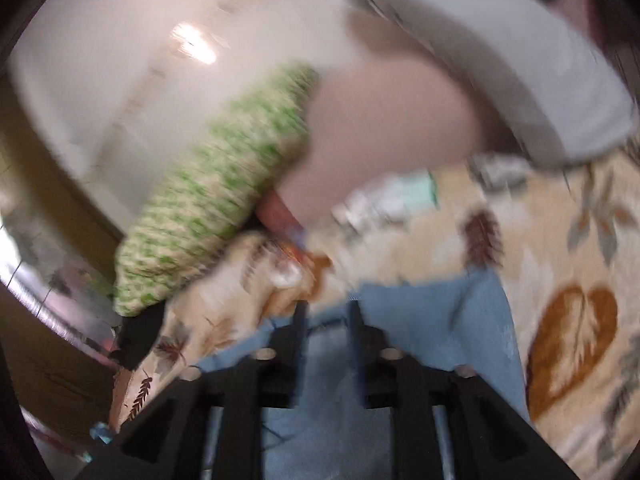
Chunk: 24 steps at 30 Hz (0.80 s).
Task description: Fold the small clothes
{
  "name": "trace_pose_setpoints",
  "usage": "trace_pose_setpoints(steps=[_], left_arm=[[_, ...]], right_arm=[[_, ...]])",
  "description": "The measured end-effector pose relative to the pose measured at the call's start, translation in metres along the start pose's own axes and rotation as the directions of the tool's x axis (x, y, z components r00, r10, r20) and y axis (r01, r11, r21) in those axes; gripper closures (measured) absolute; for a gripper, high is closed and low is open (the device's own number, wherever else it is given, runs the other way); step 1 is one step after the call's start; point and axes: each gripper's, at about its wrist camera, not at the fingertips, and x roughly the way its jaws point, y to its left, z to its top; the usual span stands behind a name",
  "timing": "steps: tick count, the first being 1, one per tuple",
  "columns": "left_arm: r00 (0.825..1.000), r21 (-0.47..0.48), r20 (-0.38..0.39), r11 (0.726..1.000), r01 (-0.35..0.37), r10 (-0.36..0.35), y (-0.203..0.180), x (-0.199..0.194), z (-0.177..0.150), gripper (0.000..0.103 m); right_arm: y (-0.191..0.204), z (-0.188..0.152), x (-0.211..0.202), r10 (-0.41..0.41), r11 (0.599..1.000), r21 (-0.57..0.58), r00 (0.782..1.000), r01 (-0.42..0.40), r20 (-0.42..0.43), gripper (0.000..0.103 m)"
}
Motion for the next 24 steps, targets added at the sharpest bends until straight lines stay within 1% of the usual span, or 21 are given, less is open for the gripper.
trace_pose_setpoints(steps=[1,3,4,6,7,8,9,10,11,12,14,15,16,17,18,19,20,21,22,23,24], left_arm=[[1.0,0.037,0.012,0.999,-0.019,0.018,-0.004,-0.004,-0.001,0.023],[0.999,0.119,0.025,0.992,-0.042,0.039,-0.014,-0.01,-0.006,0.029],[1.0,0.149,0.016,0.989,-0.02,0.018,-0.019,-0.012,-0.009,0.031],[1.0,0.206,-0.007,0.978,0.021,-0.02,-0.026,-0.012,-0.016,0.032],[1.0,0.24,-0.014,0.971,0.016,-0.014,-0.03,-0.01,-0.019,0.032],[1.0,0.273,-0.02,0.962,0.007,-0.002,-0.033,-0.009,-0.022,0.032],[1.0,0.294,-0.031,0.956,0.006,0.003,-0.035,-0.006,-0.025,0.032],[0.999,0.296,-0.038,0.955,0.009,0.002,-0.036,-0.004,-0.025,0.032],[0.999,0.294,-0.046,0.956,0.014,-0.001,-0.035,-0.003,-0.025,0.032],[0.999,0.291,-0.05,0.956,0.018,-0.003,-0.034,-0.002,-0.025,0.032],[0.998,0.29,-0.058,0.957,0.023,-0.006,-0.033,0.0,-0.023,0.032],[0.998,0.292,-0.06,0.956,0.021,-0.004,-0.034,0.001,-0.023,0.032],[0.998,0.296,-0.062,0.955,0.018,0.001,-0.035,0.003,-0.023,0.032],[0.998,0.3,-0.063,0.954,0.015,0.005,-0.035,0.004,-0.023,0.032],[0.998,0.304,-0.065,0.953,0.012,0.009,-0.036,0.005,-0.024,0.032],[0.998,0.305,-0.066,0.952,0.011,0.01,-0.036,0.005,-0.024,0.032],[0.998,0.305,-0.067,0.952,0.012,0.009,-0.035,0.006,-0.024,0.032],[0.998,0.303,-0.069,0.953,0.013,0.008,-0.035,0.006,-0.024,0.032],[0.998,0.3,-0.07,0.954,0.015,0.007,-0.034,0.007,-0.023,0.032],[0.997,0.296,-0.072,0.955,0.016,0.005,-0.034,0.007,-0.023,0.032],[0.997,0.291,-0.073,0.957,0.018,0.003,-0.033,0.007,-0.022,0.032]], right_arm=[[0.004,-0.005,0.006,-0.027,0.999,-0.035,0.999,0.025,-0.044,0.001],[0.007,-0.013,0.027,-0.087,0.994,-0.077,0.982,0.074,-0.171,0.002],[0.006,-0.015,0.032,-0.091,0.994,-0.072,0.975,0.078,-0.201,0.003],[-0.001,-0.01,0.043,-0.174,0.985,-0.028,0.952,0.173,-0.251,0.003],[-0.006,-0.006,0.052,-0.165,0.984,0.012,0.938,0.177,-0.306,0.003],[-0.01,-0.001,0.06,-0.155,0.982,0.051,0.929,0.183,-0.337,0.003],[-0.011,0.004,0.068,-0.2,0.97,0.057,0.907,0.237,-0.37,0.004],[-0.011,0.008,0.078,-0.239,0.958,0.045,0.878,0.282,-0.414,0.003],[-0.009,0.012,0.089,-0.251,0.955,0.031,0.859,0.295,-0.446,0.004],[-0.005,0.015,0.097,-0.277,0.949,0.008,0.846,0.315,-0.456,0.004],[-0.001,0.018,0.113,-0.341,0.928,-0.038,0.801,0.371,-0.492,0.004],[0.0,0.018,0.122,-0.339,0.926,-0.032,0.789,0.377,-0.512,0.005],[0.001,0.017,0.132,-0.361,0.915,-0.039,0.77,0.402,-0.527,0.008],[0.0,0.014,0.137,-0.4,0.898,-0.067,0.744,0.434,-0.535,0.01],[-0.001,0.01,0.149,-0.457,0.871,-0.115,0.703,0.478,-0.545,0.012],[-0.005,0.006,0.158,-0.479,0.857,-0.134,0.673,0.498,-0.564,0.026],[-0.011,0.001,0.163,-0.467,0.857,-0.119,0.657,0.502,-0.592,0.056],[-0.02,-0.007,0.164,-0.416,0.868,-0.063,0.651,0.493,-0.635,0.071],[-0.023,-0.009,0.163,-0.402,0.874,-0.056,0.654,0.482,-0.641,0.073],[-0.023,-0.009,0.158,-0.402,0.885,-0.078,0.669,0.459,-0.625,0.08],[-0.022,-0.009,0.15,-0.398,0.896,-0.097,0.684,0.434,-0.611,0.083]])
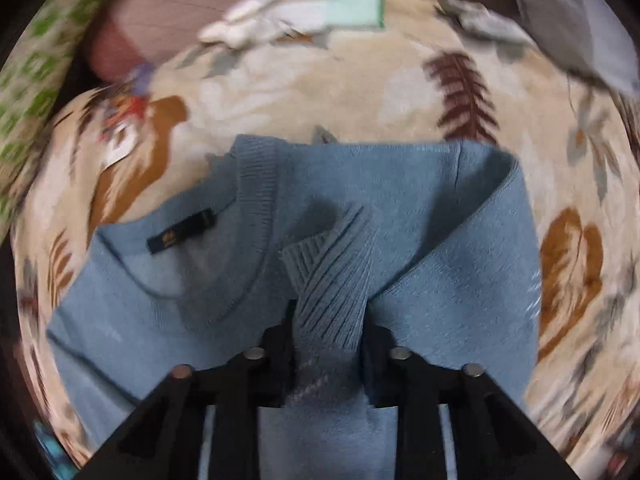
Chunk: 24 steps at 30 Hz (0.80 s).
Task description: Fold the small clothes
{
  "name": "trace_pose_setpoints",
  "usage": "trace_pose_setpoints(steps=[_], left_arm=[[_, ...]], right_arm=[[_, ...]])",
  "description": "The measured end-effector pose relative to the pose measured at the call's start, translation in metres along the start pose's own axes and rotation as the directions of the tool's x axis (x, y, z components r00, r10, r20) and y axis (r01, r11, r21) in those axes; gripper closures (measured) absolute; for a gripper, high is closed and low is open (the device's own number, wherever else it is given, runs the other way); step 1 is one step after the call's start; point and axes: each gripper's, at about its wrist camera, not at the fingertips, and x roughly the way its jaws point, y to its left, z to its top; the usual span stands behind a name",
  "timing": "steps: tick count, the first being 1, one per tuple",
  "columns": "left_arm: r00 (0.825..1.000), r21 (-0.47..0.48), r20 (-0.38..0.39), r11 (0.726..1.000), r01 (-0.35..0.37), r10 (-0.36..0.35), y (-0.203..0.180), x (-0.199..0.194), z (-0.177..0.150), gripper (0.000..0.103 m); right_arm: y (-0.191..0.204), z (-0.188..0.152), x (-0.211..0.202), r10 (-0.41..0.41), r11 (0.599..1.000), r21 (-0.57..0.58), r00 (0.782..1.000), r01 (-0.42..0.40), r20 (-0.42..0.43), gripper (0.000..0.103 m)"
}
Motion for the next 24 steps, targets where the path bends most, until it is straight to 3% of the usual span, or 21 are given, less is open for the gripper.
trace_pose_setpoints(steps=[5,7,9,11,15,16,20,22,23,24], left_arm=[[1.0,-0.037,0.002,0.999,0.02,-0.02,0.005,-0.003,0.0,0.032],[1.0,-0.058,0.004,0.998,0.03,-0.03,0.009,-0.006,-0.001,0.032],[0.999,-0.061,0.012,0.997,0.036,-0.035,0.009,-0.008,-0.003,0.032],[0.999,-0.045,0.019,0.999,0.03,-0.03,0.006,-0.011,-0.006,0.032],[0.999,-0.03,0.022,0.999,0.026,-0.025,0.003,-0.019,-0.011,0.032],[0.999,-0.043,0.021,0.999,0.033,-0.032,0.006,-0.02,-0.012,0.032],[0.997,-0.111,0.026,0.991,0.07,-0.068,0.018,-0.021,-0.013,0.032],[0.995,-0.153,0.051,0.983,0.096,-0.089,0.023,-0.024,-0.012,0.032],[0.993,-0.179,0.067,0.978,0.109,-0.098,0.026,-0.025,-0.011,0.032],[0.99,-0.213,0.096,0.969,0.121,-0.102,0.029,-0.028,-0.01,0.032]], right_arm=[[-0.042,-0.047,-0.035,0.053,0.995,-0.089,0.996,-0.047,0.067,0.091],[-0.077,-0.075,-0.042,0.123,0.991,-0.068,0.988,-0.117,0.089,0.091],[-0.116,-0.099,-0.046,0.224,0.974,-0.022,0.965,-0.224,0.136,0.091],[-0.157,-0.126,-0.041,0.378,0.92,0.023,0.901,-0.391,0.211,0.091],[-0.18,-0.163,-0.033,0.493,0.853,0.034,0.826,-0.52,0.275,0.091],[-0.184,-0.167,-0.037,0.536,0.818,0.05,0.791,-0.573,0.293,0.091],[-0.171,-0.152,-0.091,0.622,0.75,-0.045,0.679,-0.66,0.39,0.091],[-0.153,-0.132,-0.132,0.676,0.705,-0.132,0.603,-0.697,0.423,0.091],[-0.143,-0.124,-0.148,0.695,0.689,-0.17,0.575,-0.704,0.432,0.091],[-0.13,-0.113,-0.17,0.723,0.66,-0.226,0.523,-0.716,0.452,0.091]])
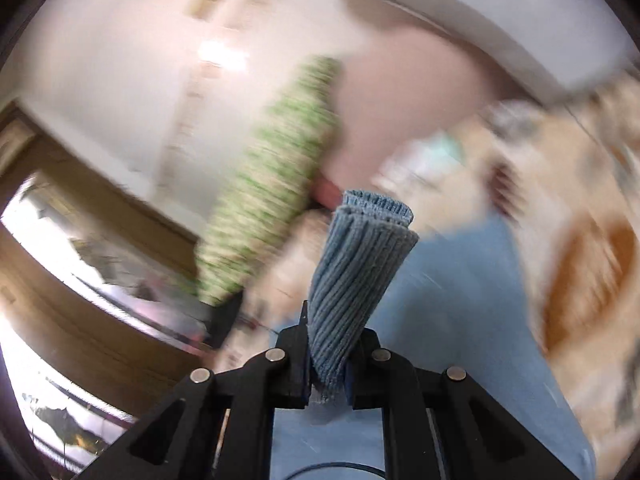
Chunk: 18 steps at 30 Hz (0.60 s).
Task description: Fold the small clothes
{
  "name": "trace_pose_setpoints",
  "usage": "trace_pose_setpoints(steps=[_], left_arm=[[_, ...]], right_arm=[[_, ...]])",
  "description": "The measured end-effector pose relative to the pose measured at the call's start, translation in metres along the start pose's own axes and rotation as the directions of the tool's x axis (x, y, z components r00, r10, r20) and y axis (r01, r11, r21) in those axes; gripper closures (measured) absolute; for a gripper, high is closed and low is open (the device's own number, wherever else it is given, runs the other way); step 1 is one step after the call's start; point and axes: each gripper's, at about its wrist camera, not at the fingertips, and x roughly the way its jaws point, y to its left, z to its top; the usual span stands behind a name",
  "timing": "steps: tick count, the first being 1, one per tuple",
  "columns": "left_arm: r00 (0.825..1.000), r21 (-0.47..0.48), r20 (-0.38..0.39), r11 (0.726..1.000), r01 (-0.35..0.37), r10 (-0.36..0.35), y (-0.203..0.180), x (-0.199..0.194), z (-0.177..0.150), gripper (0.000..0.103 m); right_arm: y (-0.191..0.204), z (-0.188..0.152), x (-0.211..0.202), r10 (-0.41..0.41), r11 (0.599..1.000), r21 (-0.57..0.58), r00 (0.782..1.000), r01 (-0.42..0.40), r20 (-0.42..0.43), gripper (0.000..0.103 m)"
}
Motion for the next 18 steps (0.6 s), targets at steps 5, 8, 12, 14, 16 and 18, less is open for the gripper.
trace_pose_setpoints(steps=[5,8,12,14,16,18], left_arm=[[0.983,-0.11,0.181,0.994,-0.015,0.035,0.006,-0.016,0.004,0.032],[0.978,-0.088,0.195,0.995,-0.054,0.071,-0.001,-0.014,0.003,0.032],[0.983,-0.003,0.16,0.996,-0.09,0.089,-0.016,-0.007,0.0,0.032],[0.987,0.019,0.136,0.996,-0.089,0.086,-0.021,-0.003,-0.001,0.032],[0.989,0.028,0.121,0.996,-0.085,0.081,-0.024,-0.002,-0.005,0.032],[0.99,0.032,0.12,0.997,-0.075,0.071,-0.029,-0.002,-0.006,0.032]], right_arm=[[0.053,0.029,0.015,0.243,0.962,-0.169,0.956,-0.215,0.166,0.091],[0.013,0.025,0.05,0.219,0.969,-0.141,0.966,-0.2,0.135,0.09],[-0.101,-0.015,0.056,-0.148,0.988,0.053,0.989,0.148,-0.009,0.087],[-0.131,-0.038,0.037,-0.216,0.974,0.063,0.975,0.219,-0.054,0.086],[-0.149,-0.065,0.011,-0.26,0.962,0.061,0.96,0.267,-0.103,0.079],[-0.148,-0.08,-0.007,-0.311,0.948,0.027,0.942,0.317,-0.126,0.063]])
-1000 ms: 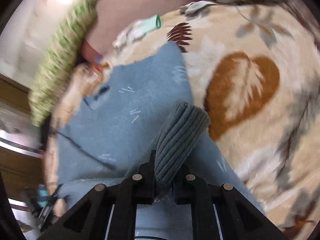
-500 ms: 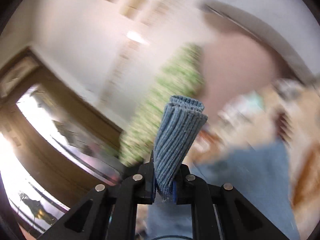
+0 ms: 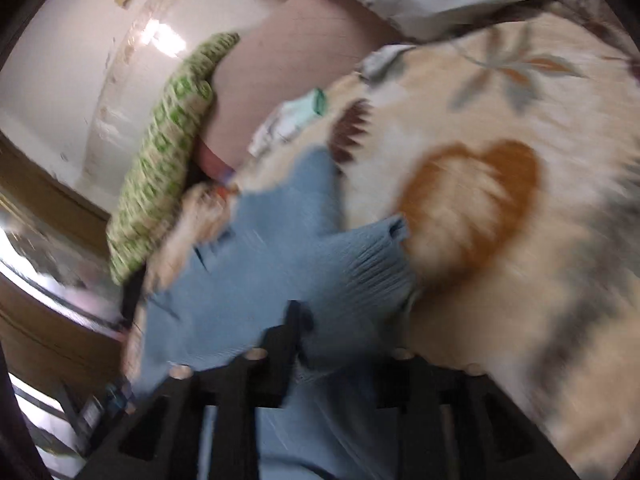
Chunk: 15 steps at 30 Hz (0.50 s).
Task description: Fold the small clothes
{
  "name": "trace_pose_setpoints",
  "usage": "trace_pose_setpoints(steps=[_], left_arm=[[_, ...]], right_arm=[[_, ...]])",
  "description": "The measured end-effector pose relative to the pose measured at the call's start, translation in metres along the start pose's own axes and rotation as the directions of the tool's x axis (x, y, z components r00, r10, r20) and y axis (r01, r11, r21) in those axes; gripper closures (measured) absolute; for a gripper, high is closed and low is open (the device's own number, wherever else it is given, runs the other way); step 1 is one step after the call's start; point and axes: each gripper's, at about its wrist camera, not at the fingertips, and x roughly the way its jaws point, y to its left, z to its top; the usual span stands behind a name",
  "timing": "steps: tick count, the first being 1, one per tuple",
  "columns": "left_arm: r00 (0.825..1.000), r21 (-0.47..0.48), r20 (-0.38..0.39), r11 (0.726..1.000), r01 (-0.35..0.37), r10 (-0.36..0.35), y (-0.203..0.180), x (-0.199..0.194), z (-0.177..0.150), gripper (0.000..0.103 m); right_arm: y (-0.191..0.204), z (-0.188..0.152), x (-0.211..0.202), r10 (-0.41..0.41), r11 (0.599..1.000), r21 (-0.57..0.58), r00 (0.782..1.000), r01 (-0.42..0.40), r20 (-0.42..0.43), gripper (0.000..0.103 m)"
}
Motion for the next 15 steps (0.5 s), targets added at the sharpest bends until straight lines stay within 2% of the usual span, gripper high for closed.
trace_pose_setpoints(steps=[1,2,6,8,10,12,13,15], left_arm=[[1.0,0.001,0.005,1.0,0.006,-0.006,-0.002,-0.002,0.0,0.032],[1.0,0.004,0.014,1.0,0.01,-0.01,-0.004,-0.004,0.0,0.032],[0.999,0.037,0.045,0.999,0.015,-0.016,-0.014,-0.01,-0.001,0.032],[0.999,0.051,0.05,0.999,0.017,-0.019,-0.018,-0.008,-0.001,0.032],[0.998,0.062,0.062,0.998,0.025,-0.029,-0.021,-0.008,0.0,0.032],[0.995,0.075,0.086,0.996,0.048,-0.054,-0.026,-0.009,0.002,0.032],[0.993,0.084,0.098,0.995,0.057,-0.065,-0.028,-0.009,0.002,0.032],[0.991,0.107,0.104,0.992,0.072,-0.083,-0.034,-0.005,0.004,0.031]], right_arm=[[-0.007,-0.005,-0.01,-0.019,1.0,-0.011,1.0,0.019,-0.009,0.052],[-0.006,-0.008,-0.013,-0.031,0.999,-0.022,0.999,0.031,-0.012,0.049],[-0.013,-0.017,-0.038,-0.087,0.996,0.007,0.996,0.087,-0.005,0.046],[-0.015,-0.013,-0.048,-0.091,0.996,0.024,0.996,0.09,0.006,0.046],[-0.004,-0.007,-0.056,-0.088,0.996,-0.011,0.996,0.088,0.035,0.046],[0.015,0.004,-0.054,-0.1,0.992,-0.071,0.995,0.102,0.031,0.041],[0.024,0.012,-0.047,-0.129,0.987,-0.093,0.992,0.13,0.012,0.037],[0.032,0.024,-0.033,-0.178,0.977,-0.116,0.984,0.177,-0.002,0.037]])
